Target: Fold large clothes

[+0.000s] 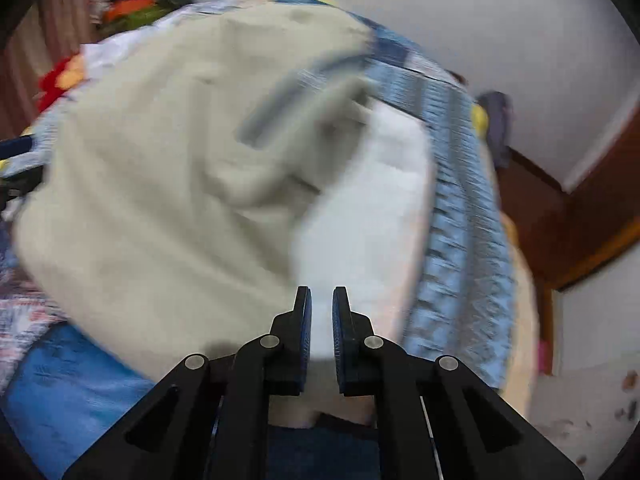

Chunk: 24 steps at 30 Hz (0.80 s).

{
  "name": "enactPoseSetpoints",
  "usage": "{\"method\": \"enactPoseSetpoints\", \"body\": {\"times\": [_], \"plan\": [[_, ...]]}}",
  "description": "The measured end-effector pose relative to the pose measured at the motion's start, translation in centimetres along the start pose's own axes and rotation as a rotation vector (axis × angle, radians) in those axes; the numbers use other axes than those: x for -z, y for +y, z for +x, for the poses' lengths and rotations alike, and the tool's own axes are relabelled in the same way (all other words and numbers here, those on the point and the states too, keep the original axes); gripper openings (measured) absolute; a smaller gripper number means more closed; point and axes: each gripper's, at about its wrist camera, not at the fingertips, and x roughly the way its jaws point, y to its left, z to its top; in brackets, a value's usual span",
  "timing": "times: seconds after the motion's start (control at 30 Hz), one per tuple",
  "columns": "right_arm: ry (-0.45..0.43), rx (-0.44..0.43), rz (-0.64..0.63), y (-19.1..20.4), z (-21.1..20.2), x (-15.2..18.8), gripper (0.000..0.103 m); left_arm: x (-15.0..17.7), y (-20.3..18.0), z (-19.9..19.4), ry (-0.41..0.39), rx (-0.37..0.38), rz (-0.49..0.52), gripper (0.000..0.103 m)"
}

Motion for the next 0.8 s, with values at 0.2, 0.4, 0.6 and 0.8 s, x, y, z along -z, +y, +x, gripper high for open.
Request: {"method": "enactPoseSetpoints", "body": {"times": [0.2,0.4,0.6,0.8], "plan": [[0.017,-0.061,0.093,-2.7,0.5,0.2,0.005,-0.1,0.5,0.2,0.023,0.023,-0.035,0.103],[0.054,-0.054,0.095,-2.9,-1.2,-1.0,0.005,-0.8,1.4,-1.5,0.000,0.021,-0.026,0.103],[-0.145,-0.277,0.204,-4.1,-7.2,-4.9,0.005,-1.9,2.2,-1.6,-0.016,-0.015,-0.029,0.103],[-0.051,-0.272,0.222,-2.3,-1.8,-9.3,0.005,-2.0,0.8,0.8,0.025,0.018,-0.011,0.103]]}}
